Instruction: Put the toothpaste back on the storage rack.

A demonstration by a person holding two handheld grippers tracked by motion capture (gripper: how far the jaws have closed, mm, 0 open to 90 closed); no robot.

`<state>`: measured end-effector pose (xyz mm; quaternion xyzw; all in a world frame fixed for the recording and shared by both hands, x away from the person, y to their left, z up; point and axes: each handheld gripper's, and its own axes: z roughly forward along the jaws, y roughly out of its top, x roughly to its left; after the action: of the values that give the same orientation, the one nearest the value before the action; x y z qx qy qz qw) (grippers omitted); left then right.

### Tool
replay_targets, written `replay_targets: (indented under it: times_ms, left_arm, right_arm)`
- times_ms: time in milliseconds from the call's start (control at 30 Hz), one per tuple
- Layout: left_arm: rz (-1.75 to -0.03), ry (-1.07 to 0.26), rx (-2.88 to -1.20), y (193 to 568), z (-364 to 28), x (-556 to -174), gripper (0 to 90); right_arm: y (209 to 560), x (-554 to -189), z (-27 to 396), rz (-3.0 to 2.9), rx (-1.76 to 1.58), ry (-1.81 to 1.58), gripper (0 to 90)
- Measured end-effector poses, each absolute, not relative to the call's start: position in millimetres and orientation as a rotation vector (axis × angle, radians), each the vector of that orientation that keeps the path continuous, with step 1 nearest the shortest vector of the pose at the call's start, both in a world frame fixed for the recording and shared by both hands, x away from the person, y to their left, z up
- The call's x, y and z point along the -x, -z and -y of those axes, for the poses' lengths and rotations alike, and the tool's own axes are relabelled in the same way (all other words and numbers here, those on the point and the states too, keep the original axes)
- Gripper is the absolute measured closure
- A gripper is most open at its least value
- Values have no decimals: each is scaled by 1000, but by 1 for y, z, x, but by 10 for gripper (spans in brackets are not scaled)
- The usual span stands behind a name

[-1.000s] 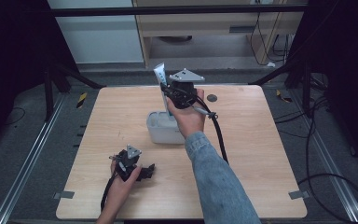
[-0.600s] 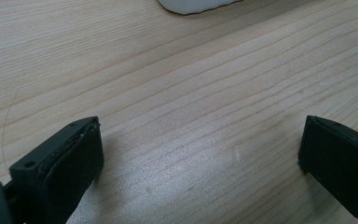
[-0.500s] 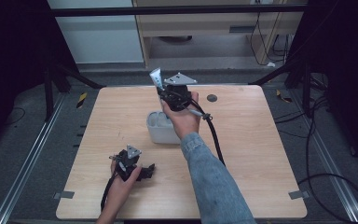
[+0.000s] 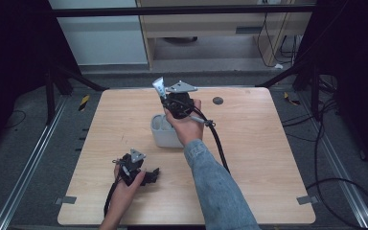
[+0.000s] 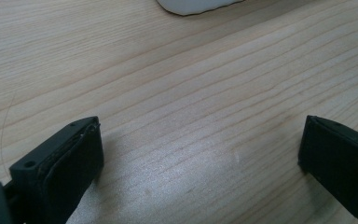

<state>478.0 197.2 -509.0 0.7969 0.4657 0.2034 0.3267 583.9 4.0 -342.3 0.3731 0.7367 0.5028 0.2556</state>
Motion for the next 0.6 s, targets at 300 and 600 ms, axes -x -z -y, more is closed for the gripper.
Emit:
replay_targets:
  times_ms: [300,600]
  left_arm:
    - [-1219,-533,-2086,509,-197,-478,0]
    - [-1218,-533,-2086,509,-197,-478,0]
  right_arm:
    - [353,-585,-2,-2031,-1040,-1334,794]
    - [359,-583,-2,-2060,-1039,-1303,794]
